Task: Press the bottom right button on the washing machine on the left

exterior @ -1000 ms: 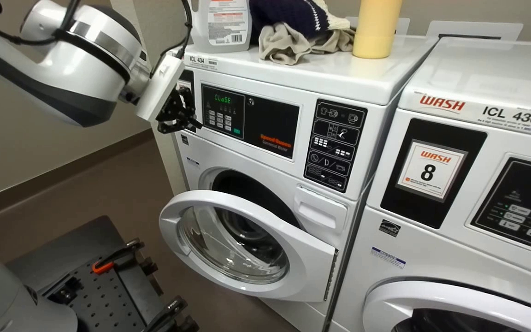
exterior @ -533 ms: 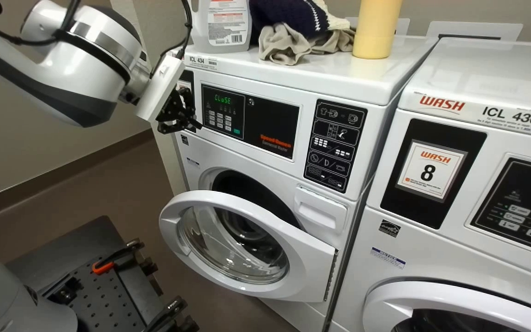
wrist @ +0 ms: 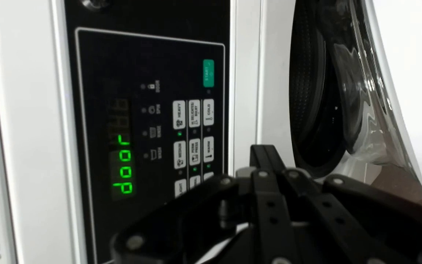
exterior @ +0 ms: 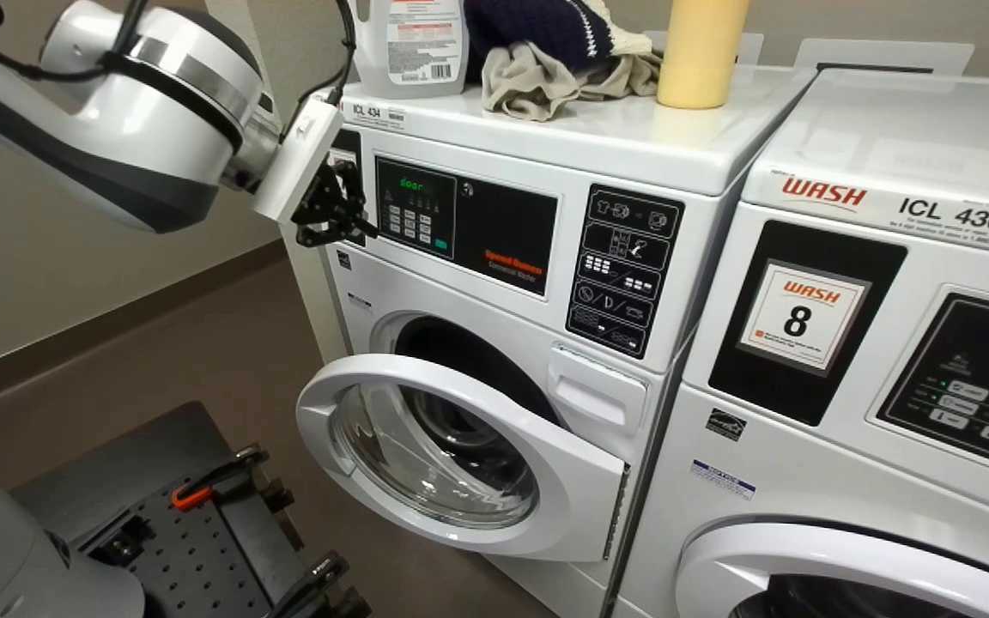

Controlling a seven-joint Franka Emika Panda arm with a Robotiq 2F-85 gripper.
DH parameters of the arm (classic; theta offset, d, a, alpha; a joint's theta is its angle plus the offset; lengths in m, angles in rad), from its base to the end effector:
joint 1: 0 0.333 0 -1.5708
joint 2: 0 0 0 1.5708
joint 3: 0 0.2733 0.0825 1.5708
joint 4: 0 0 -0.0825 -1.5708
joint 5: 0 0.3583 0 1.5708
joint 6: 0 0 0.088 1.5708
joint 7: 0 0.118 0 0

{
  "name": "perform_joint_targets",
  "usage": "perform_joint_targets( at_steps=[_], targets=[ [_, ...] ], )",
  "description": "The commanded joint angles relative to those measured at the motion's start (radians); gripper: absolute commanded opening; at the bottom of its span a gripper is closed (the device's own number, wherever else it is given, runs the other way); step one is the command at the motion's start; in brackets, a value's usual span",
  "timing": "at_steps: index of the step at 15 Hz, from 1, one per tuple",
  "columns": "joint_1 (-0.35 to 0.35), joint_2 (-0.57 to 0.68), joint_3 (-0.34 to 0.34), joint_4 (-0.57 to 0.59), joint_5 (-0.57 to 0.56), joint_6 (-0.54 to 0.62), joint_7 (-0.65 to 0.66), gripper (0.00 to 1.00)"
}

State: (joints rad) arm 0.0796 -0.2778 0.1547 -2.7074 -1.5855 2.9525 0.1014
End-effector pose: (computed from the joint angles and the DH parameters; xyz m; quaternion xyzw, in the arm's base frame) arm 0.3624 0.1487 0.2963 0.6293 0.6867 0.2176 0.2917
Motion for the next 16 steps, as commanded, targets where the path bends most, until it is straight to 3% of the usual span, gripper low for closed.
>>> perform_joint_targets(
  at_steps=[1,16],
  targets=[
    [0.0,0.027,0.02,0.038,-0.07,-0.054,0.042,0.0],
    [0.005,0.244,0.01,0.185,-0.402,-0.144,0.188,0.0]
  ],
)
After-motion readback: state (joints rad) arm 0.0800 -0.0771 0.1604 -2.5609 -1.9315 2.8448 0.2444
